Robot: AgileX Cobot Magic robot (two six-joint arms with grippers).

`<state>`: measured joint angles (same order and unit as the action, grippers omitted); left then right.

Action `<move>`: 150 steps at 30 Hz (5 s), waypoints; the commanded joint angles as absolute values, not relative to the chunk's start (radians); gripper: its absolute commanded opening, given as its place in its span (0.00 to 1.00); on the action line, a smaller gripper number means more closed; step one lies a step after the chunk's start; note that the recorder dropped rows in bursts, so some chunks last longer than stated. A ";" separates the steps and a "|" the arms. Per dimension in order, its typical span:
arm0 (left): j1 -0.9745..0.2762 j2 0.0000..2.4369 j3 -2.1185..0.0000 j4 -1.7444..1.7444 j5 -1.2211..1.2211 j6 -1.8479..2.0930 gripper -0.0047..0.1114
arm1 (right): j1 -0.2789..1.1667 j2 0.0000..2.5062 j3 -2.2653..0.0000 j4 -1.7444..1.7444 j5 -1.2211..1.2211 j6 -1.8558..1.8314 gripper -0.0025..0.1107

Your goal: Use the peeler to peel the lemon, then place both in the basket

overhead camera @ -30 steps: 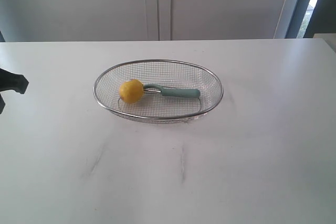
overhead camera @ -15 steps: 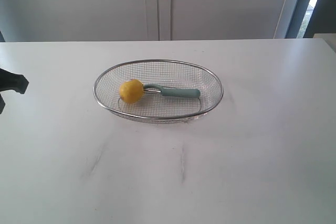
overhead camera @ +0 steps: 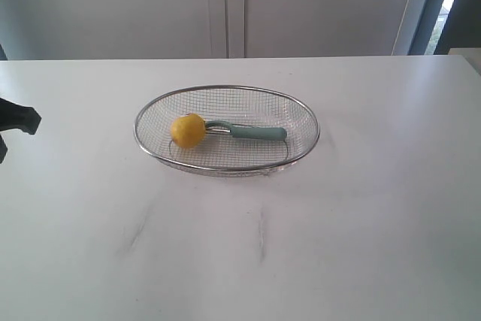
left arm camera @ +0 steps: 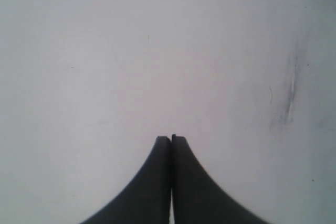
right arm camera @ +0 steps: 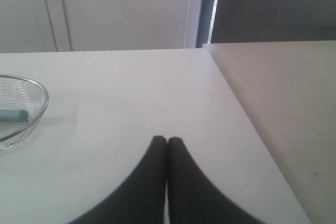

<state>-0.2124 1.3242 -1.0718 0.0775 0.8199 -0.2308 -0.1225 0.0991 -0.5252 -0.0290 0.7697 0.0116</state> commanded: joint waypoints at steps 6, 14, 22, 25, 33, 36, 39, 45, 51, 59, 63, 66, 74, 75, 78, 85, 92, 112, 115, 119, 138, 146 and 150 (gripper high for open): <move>-0.212 1.315 -1.066 0.077 0.830 -0.240 0.04 | -0.131 0.095 -0.520 -0.042 0.752 0.000 0.02; -0.212 1.315 -1.066 0.077 0.830 -0.240 0.04 | -0.131 0.095 -0.490 -0.042 0.659 0.000 0.02; -0.212 1.315 -1.066 0.077 0.830 -0.240 0.04 | -0.131 0.055 -0.375 -0.038 0.526 0.000 0.02; -0.212 1.315 -1.066 0.077 0.830 -0.240 0.04 | -0.131 0.005 -0.311 -0.038 0.489 0.000 0.02; -0.212 1.315 -1.066 0.077 0.821 -0.240 0.04 | -0.131 0.000 -0.170 -0.038 0.465 0.000 0.02; -0.212 1.315 -1.066 0.077 0.814 -0.240 0.04 | -0.131 0.000 -0.124 -0.038 0.374 0.000 0.02; -0.212 1.315 -1.066 0.077 0.812 -0.240 0.04 | -0.131 0.000 -0.091 -0.038 0.350 0.000 0.02; -0.212 1.315 -1.066 0.077 0.812 -0.240 0.04 | -0.131 0.000 -0.023 -0.038 0.350 0.000 0.02; -0.212 1.315 -1.066 0.079 0.812 -0.240 0.04 | -0.131 0.000 0.000 -0.038 0.345 0.000 0.02; -0.212 1.315 -1.066 0.079 0.812 -0.240 0.04 | -0.131 0.000 0.000 -0.038 0.343 0.000 0.02; -0.212 1.315 -1.066 0.079 0.812 -0.240 0.04 | -0.131 0.000 0.000 -0.038 0.343 0.000 0.02; -0.212 1.315 -1.066 0.079 0.812 -0.240 0.04 | -0.131 0.000 0.000 -0.038 0.343 0.000 0.02; -0.212 1.315 -1.066 0.079 0.812 -0.240 0.04 | -0.131 0.000 0.000 -0.038 0.343 0.000 0.02; -0.212 1.315 -1.066 0.079 0.812 -0.240 0.04 | -0.131 0.000 0.000 -0.038 0.343 0.000 0.02; -0.212 1.315 -1.066 0.079 0.812 -0.240 0.04 | -0.131 0.000 0.000 -0.038 0.343 0.000 0.02; -0.212 1.315 -1.066 0.079 0.812 -0.240 0.04 | -0.131 0.000 0.000 -0.038 0.343 0.000 0.02; -0.212 1.315 -1.066 0.079 0.812 -0.240 0.04 | -0.131 0.000 0.000 -0.038 0.343 0.000 0.02; -0.103 0.954 -0.819 0.069 0.544 -0.261 0.04 | -0.131 0.000 0.000 -0.038 0.343 0.000 0.02; -0.059 0.867 -0.703 0.089 0.541 -0.261 0.04 | -0.131 0.000 0.000 -0.038 0.343 0.000 0.02; -0.036 0.765 -0.611 0.137 0.541 -0.261 0.04 | -0.131 0.000 0.000 -0.038 0.343 0.000 0.02; -0.032 0.000 -0.088 0.214 0.364 -0.261 0.04 | -0.131 0.000 0.000 -0.038 0.343 0.000 0.02; -0.032 0.000 -0.060 0.192 0.376 -0.261 0.04 | -0.131 0.000 0.000 -0.038 0.343 0.000 0.02; -0.032 0.000 -0.036 0.169 0.366 -0.257 0.04 | -0.131 0.000 0.000 -0.038 0.343 0.000 0.02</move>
